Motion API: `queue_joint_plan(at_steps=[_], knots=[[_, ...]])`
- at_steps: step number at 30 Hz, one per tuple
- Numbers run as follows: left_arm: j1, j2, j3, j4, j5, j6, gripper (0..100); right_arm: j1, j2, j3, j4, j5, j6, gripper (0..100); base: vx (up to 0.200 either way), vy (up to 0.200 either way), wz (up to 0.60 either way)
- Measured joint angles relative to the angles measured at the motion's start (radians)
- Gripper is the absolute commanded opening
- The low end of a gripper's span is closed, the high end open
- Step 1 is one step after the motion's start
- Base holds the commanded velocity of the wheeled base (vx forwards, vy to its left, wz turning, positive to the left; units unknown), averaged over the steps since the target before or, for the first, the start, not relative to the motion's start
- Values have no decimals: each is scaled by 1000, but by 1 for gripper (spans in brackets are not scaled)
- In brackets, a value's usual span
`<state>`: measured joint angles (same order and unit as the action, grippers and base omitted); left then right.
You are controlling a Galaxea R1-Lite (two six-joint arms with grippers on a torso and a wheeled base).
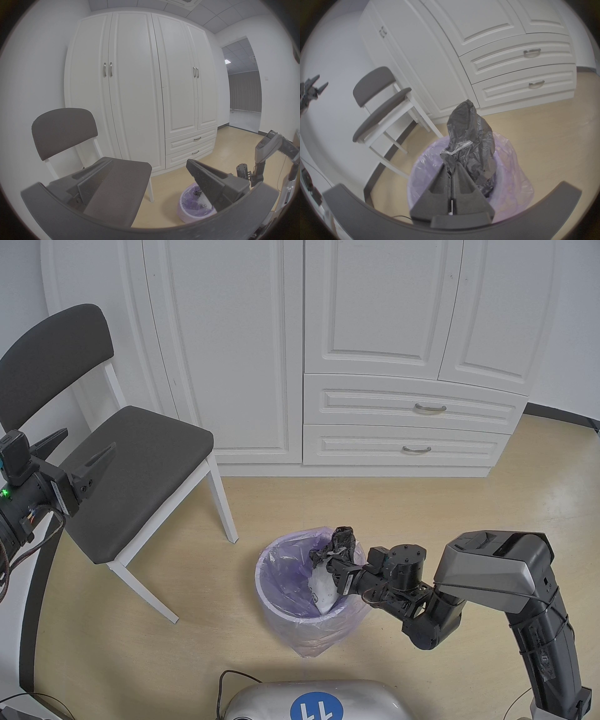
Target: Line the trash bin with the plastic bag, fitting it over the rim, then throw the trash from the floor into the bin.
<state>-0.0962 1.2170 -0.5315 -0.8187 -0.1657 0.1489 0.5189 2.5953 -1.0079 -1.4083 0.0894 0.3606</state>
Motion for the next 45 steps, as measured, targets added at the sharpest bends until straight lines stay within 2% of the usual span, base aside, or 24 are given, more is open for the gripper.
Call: queue_joint_plan(at_steps=[5,14,17,23,30,39,45], knots=[[0,1,0,0,0,0,100,45,15,-33,-12,4,84,0,0,0,0],[-4,11,-2,0,0,1,100,103,10,-80,-16,7,90,0,0,0,0],[-9,14,-2,0,0,1,100,94,24,-101,-14,15,89,0,0,0,0],[-23,19,-2,0,0,1,100,39,56,-138,30,78,87,0,0,0,0],[-32,21,1,0,0,0,100,27,92,-171,121,82,65,0,0,0,0],[-63,10,13,0,1,1,100,38,114,-188,123,74,58,0,0,0,0],[-65,10,13,0,1,1,100,40,61,-175,116,70,63,0,0,0,0]])
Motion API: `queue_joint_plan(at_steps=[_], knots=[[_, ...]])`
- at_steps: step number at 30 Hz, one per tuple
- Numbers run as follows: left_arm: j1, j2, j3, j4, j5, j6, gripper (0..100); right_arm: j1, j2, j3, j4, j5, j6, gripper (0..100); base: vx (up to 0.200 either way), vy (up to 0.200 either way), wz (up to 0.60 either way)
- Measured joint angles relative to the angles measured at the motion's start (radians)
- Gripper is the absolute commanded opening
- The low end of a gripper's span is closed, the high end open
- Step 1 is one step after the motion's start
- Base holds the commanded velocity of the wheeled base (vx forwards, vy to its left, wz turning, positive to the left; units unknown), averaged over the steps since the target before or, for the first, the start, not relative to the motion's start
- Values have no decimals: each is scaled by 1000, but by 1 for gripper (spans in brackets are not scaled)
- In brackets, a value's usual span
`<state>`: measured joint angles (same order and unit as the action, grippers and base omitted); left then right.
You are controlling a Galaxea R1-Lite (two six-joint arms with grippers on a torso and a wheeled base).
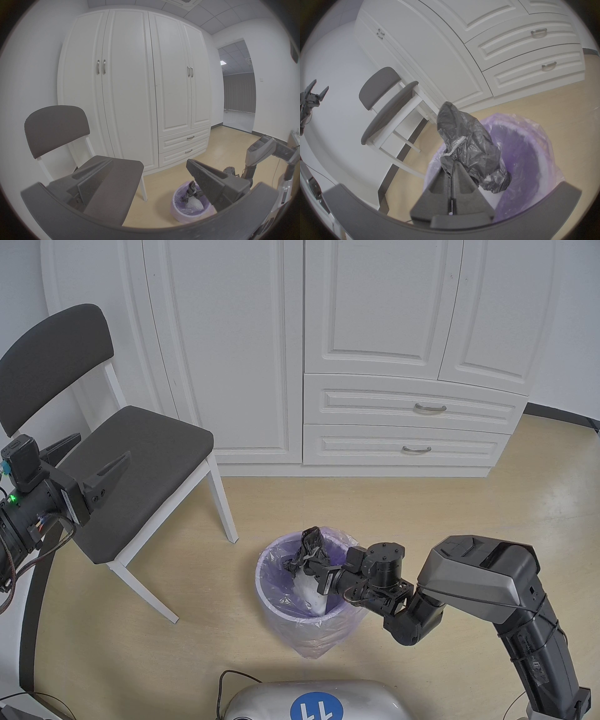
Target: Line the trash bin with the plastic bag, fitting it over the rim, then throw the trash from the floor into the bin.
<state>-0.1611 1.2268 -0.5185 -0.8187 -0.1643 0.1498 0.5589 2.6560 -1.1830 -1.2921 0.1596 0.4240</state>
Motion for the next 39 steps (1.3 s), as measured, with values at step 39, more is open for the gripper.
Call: queue_joint_plan(at_steps=[39], knots=[[4,36,-1,0,-1,-1,100,-14,8,-25,286,-13,-52,0,0,0,0]])
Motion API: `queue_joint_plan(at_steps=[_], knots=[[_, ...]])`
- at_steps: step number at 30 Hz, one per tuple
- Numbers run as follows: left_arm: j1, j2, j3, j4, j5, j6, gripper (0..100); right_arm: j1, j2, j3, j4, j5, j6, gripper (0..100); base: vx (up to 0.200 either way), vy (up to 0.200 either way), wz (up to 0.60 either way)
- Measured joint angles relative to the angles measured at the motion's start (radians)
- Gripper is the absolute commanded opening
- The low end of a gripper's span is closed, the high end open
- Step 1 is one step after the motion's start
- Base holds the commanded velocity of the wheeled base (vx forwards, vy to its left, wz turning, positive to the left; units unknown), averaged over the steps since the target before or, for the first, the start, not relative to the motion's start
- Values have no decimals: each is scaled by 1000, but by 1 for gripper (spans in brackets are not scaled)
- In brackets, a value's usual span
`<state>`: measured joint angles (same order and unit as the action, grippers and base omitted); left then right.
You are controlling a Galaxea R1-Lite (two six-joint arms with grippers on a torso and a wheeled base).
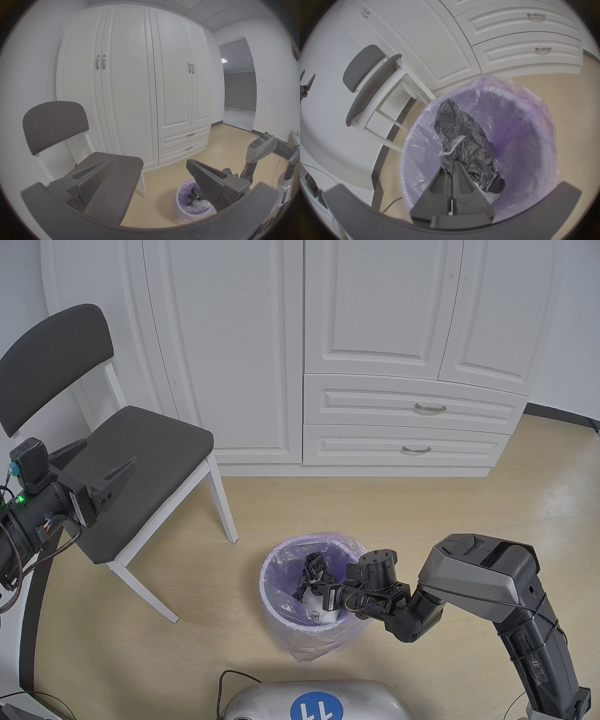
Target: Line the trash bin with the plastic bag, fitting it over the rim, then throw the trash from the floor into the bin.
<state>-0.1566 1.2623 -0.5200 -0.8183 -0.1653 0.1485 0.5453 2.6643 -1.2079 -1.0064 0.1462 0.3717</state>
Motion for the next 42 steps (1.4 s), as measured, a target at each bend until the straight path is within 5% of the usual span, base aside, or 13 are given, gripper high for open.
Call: queue_joint_plan(at_steps=[23,42], knots=[[15,11,-9,-2,1,0,100,27,-231,149,-258,-81,-26,0,0,0,0],[11,13,-6,-2,0,2,100,65,-207,157,-381,-86,-21,0,0,0,0]])
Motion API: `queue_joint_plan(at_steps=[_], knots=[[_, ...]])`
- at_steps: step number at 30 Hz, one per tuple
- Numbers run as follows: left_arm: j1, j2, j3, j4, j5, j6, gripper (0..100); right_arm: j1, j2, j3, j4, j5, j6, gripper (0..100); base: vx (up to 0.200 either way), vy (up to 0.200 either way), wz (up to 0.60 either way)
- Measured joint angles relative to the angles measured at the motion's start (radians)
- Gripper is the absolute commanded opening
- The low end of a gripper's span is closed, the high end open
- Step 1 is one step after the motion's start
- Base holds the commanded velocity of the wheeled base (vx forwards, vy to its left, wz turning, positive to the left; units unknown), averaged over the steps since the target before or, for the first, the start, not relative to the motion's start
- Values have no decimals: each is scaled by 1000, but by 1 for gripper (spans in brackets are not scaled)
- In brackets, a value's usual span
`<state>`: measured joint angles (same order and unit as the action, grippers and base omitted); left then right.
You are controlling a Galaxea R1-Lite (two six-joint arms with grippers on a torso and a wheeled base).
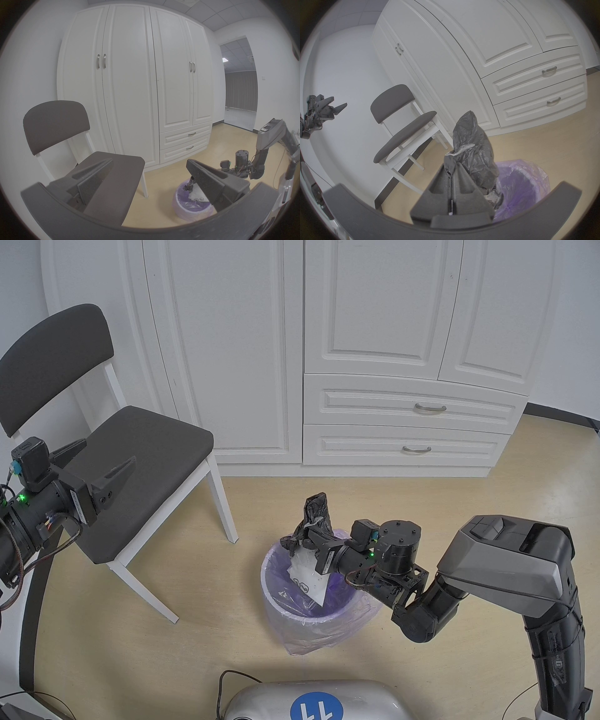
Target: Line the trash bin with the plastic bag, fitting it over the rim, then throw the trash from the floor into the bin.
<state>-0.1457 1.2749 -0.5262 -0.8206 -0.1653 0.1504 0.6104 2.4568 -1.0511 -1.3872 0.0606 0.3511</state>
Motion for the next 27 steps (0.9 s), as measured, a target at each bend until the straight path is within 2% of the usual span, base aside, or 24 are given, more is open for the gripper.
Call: queue_joint_plan(at_steps=[11,12,27], knots=[[0,1,0,0,0,0,100,-10,30,-12,0,5,-1,0,0,0,0],[0,1,0,0,0,0,100,-10,32,-12,-1,5,-1,100,0,0,0],[0,2,1,0,0,1,100,-14,41,-10,-7,9,0,100,0,0,0]])
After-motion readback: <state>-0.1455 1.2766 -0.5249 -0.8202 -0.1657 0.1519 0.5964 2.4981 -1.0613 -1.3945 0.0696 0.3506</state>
